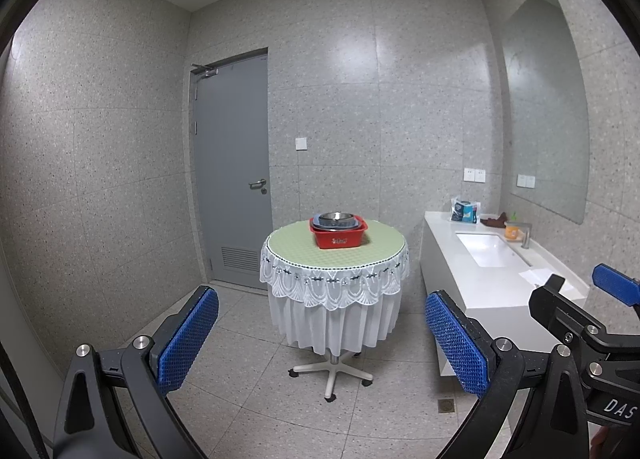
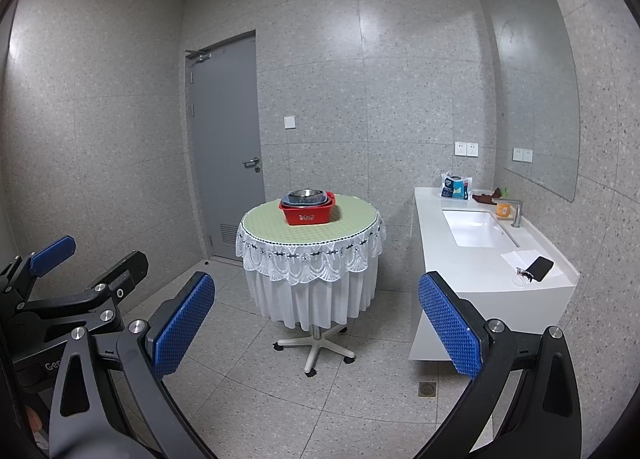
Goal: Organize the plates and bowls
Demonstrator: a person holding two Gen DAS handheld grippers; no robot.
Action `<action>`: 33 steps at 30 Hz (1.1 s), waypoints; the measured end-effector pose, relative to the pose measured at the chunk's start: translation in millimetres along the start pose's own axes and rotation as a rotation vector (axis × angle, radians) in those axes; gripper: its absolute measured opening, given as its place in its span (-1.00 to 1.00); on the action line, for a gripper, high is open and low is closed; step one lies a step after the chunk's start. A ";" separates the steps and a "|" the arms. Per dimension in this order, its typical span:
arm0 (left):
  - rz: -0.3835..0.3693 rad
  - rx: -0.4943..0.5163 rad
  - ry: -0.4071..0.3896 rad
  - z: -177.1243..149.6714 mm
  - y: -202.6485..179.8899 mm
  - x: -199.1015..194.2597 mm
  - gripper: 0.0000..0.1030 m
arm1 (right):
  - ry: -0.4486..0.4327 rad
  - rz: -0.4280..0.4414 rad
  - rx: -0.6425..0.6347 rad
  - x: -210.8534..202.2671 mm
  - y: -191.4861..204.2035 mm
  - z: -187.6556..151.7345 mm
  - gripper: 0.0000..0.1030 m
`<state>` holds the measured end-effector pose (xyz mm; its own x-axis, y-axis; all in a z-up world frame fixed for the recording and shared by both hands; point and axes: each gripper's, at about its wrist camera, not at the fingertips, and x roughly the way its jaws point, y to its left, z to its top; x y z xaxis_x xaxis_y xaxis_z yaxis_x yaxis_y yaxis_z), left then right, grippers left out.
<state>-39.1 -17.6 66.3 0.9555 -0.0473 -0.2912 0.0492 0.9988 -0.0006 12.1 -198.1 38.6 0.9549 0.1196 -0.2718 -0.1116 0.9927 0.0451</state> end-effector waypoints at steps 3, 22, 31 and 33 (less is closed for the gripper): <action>-0.001 0.000 -0.001 0.1 1.9 0.9 0.99 | -0.001 0.000 0.002 -1.0 0.8 -0.5 1.00; -0.004 -0.002 0.001 -1.7 17.9 11.7 0.99 | 0.011 0.006 0.003 0.6 10.4 -4.2 1.00; -0.006 -0.002 0.002 -4.7 21.3 17.0 0.99 | 0.015 0.009 0.004 0.7 11.4 -4.7 1.00; -0.006 0.000 0.002 -4.6 20.9 17.6 0.99 | 0.016 0.009 0.004 0.7 11.1 -4.7 1.00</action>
<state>-22.6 2.6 56.8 0.9547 -0.0527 -0.2929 0.0544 0.9985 -0.0024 10.2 -186.9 34.4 0.9494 0.1286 -0.2864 -0.1189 0.9916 0.0510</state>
